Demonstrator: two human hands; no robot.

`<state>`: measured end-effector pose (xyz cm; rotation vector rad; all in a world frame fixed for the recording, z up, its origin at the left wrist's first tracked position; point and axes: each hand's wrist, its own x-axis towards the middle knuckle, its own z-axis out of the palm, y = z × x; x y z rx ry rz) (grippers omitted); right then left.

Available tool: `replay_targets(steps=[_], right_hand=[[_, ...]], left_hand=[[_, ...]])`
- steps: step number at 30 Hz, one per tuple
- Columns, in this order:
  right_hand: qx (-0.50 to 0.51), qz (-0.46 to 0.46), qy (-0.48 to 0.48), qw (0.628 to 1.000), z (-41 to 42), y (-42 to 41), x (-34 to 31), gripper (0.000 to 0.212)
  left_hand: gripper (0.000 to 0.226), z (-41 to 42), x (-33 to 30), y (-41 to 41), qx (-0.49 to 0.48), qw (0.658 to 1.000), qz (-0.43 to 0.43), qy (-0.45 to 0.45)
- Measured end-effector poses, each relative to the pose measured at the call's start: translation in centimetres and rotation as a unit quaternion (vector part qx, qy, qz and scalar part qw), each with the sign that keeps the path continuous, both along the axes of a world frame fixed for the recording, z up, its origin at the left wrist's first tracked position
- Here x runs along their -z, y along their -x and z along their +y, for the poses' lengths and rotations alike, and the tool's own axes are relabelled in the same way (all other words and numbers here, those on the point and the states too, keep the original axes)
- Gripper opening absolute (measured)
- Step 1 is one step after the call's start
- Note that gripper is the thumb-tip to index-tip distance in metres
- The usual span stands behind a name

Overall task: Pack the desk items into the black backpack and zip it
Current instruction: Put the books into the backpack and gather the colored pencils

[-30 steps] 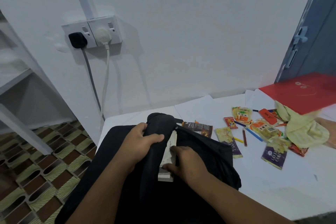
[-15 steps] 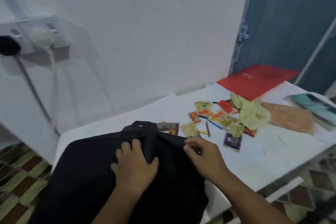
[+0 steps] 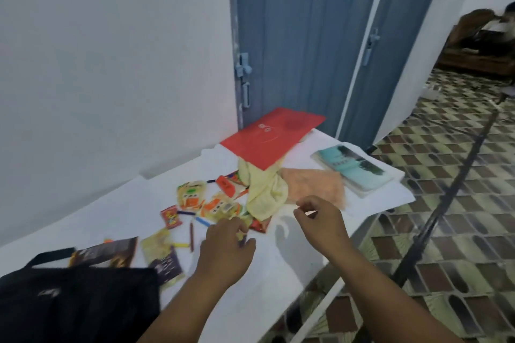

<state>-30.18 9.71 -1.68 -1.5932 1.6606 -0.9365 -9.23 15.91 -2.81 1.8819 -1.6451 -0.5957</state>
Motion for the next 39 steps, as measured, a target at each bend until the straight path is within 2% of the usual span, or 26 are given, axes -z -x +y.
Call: replay_targets(steps=[2, 6, 10, 13, 17, 19, 23, 25, 26, 28, 29, 30, 32, 34, 36, 39], right_hand=[[0.035, 0.018, -0.021, 0.999, -2.7, 4.3, 0.6, 0.015], [0.134, -0.001, -0.061, 0.989, -7.3, 10.8, 1.7, 0.039], [0.235, -0.092, -0.119, 0.960, -12.0, 15.8, 2.0, 0.046], [0.252, -0.137, -0.146, 0.947, -15.1, 17.7, 2.9, 0.050], [0.259, -0.166, -0.162, 0.938, -16.9, 18.6, 3.8, 0.042], [0.258, -0.190, -0.170, 0.932, -17.0, 19.0, 4.3, 0.030], [0.242, -0.246, -0.193, 0.918, -16.9, 19.6, 4.4, 0.018], [0.225, -0.271, -0.198, 0.915, -17.0, 19.8, 4.3, 0.016], [0.219, -0.279, -0.202, 0.913, -17.0, 19.9, 4.2, 0.014], [0.206, -0.272, -0.201, 0.918, -17.1, 19.9, 4.5, 0.017], [0.191, -0.247, -0.198, 0.929, -17.2, 19.8, 4.6, 0.017], [0.181, -0.216, -0.199, 0.939, -17.2, 19.5, 4.4, 0.015], [0.162, -0.173, -0.200, 0.951, -17.5, 18.9, 4.4, 0.026], [0.138, -0.173, -0.205, 0.953, -17.7, 18.2, 4.0, 0.028], [0.113, -0.230, -0.209, 0.944, -17.8, 17.4, 3.4, 0.020], [0.103, -0.309, -0.214, 0.921, -17.8, 16.5, 3.0, 0.015]], left_hand=[[0.012, -3.4, 0.7, 3.6, 0.029, 0.999, 0.014, -0.005], [0.013, -8.7, 0.6, 9.3, 0.067, 0.997, 0.045, -0.017], [0.018, -14.5, -0.1, 14.7, 0.093, 0.993, 0.062, -0.034], [0.035, -18.9, -0.9, 17.5, 0.090, 0.994, 0.049, -0.036], [0.056, -24.8, -1.3, 20.3, 0.060, 0.996, 0.045, -0.048], [0.065, -28.0, -0.6, 21.2, 0.040, 0.996, 0.010, -0.073], [0.094, -32.1, 0.7, 22.3, -0.002, 0.984, 0.024, -0.177], [0.089, -33.4, 1.4, 22.1, -0.033, 0.982, 0.073, -0.173], [0.081, -33.9, 1.7, 21.8, -0.056, 0.976, 0.138, -0.160], [0.069, -34.7, 1.4, 21.1, -0.101, 0.942, 0.285, -0.148], [0.065, -35.0, 1.1, 20.7, -0.117, 0.924, 0.331, -0.151], [0.059, -34.8, 0.3, 20.5, -0.125, 0.915, 0.351, -0.157], [0.046, -34.1, -1.3, 20.0, -0.123, 0.905, 0.371, -0.167], [0.030, -33.2, -3.1, 19.2, -0.112, 0.890, 0.408, -0.171], [0.021, -32.6, -4.9, 18.4, -0.103, 0.883, 0.427, -0.163], [0.031, -31.3, -7.3, 16.9, -0.053, 0.919, 0.372, -0.119]])
